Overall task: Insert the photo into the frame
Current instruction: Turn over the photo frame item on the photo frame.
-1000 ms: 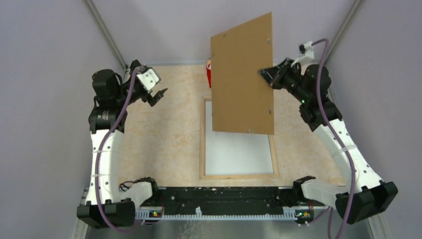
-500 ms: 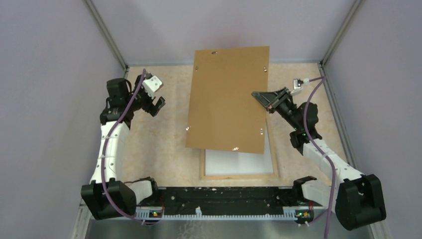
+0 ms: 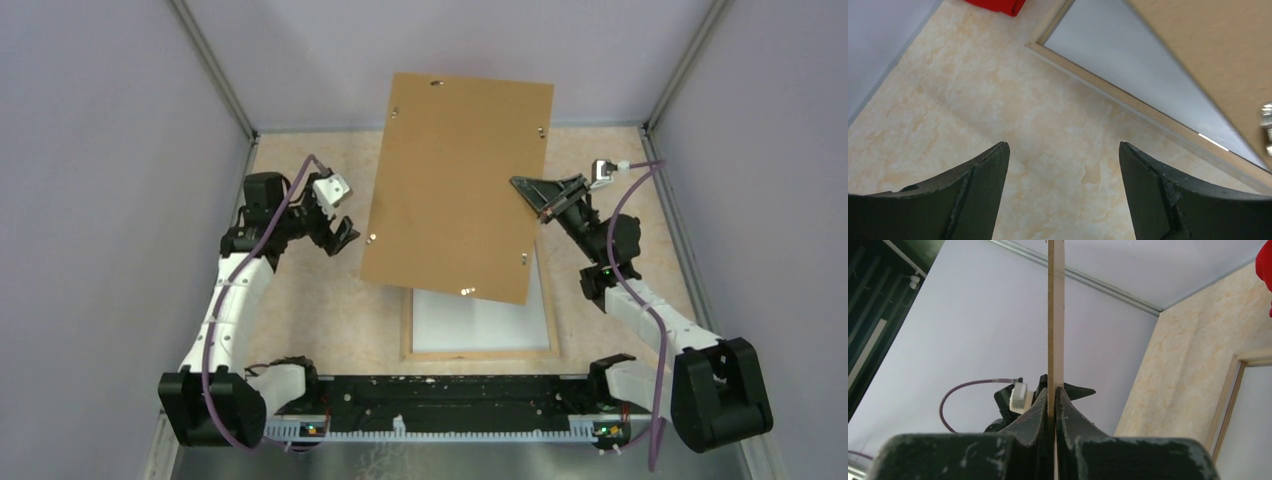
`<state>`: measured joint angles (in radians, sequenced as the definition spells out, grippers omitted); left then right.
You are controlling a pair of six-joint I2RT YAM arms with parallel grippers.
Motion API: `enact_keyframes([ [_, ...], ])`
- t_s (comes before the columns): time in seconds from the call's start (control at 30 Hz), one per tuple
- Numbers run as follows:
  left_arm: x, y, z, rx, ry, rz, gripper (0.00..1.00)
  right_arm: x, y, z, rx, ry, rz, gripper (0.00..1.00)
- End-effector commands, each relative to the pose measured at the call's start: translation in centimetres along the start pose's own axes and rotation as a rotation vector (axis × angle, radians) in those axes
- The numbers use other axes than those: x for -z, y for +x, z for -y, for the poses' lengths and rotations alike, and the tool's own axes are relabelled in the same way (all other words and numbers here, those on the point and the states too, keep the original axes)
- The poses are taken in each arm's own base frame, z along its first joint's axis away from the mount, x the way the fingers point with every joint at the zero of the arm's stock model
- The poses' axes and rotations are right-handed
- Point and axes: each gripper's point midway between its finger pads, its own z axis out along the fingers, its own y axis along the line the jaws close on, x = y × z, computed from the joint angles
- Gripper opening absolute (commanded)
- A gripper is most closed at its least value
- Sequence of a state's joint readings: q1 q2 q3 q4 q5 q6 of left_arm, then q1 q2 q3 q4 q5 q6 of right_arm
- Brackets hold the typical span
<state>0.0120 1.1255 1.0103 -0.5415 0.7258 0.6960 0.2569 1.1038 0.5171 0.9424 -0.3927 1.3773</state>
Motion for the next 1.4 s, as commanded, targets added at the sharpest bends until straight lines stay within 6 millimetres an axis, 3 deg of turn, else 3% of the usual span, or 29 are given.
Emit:
enact_keyframes([
  [0.0,-0.1,-2.2,1.8,-0.029,0.033,0.057,0.86,-0.3,-1.9,-3.4,0.018,-0.114,0.077,0.0],
  [0.37,-1.8,-2.4,4.4,-0.085,0.081,0.024,0.87,-0.5,-1.9,-1.9,0.022,-0.058,0.081,0.0],
  [0.63,-2.1,-1.3,3.0,-0.133,0.01,-0.032,0.9,-0.2,-2.0,0.4,0.039,0.033,0.065,0.0],
  [0.87,-3.5,2.7,-0.8,-0.057,-0.17,-0.18,0.89,3.3,-0.5,4.9,-0.068,0.151,-0.105,0.0],
  [1.1,-4.8,3.8,-0.7,-0.032,-0.134,-0.203,0.89,6.5,1.8,8.0,-0.118,0.227,-0.264,0.0],
  [1.37,-5.8,4.7,0.1,-0.011,-0.068,-0.224,0.89,8.1,1.1,12.0,-0.04,0.353,-0.294,0.0],
])
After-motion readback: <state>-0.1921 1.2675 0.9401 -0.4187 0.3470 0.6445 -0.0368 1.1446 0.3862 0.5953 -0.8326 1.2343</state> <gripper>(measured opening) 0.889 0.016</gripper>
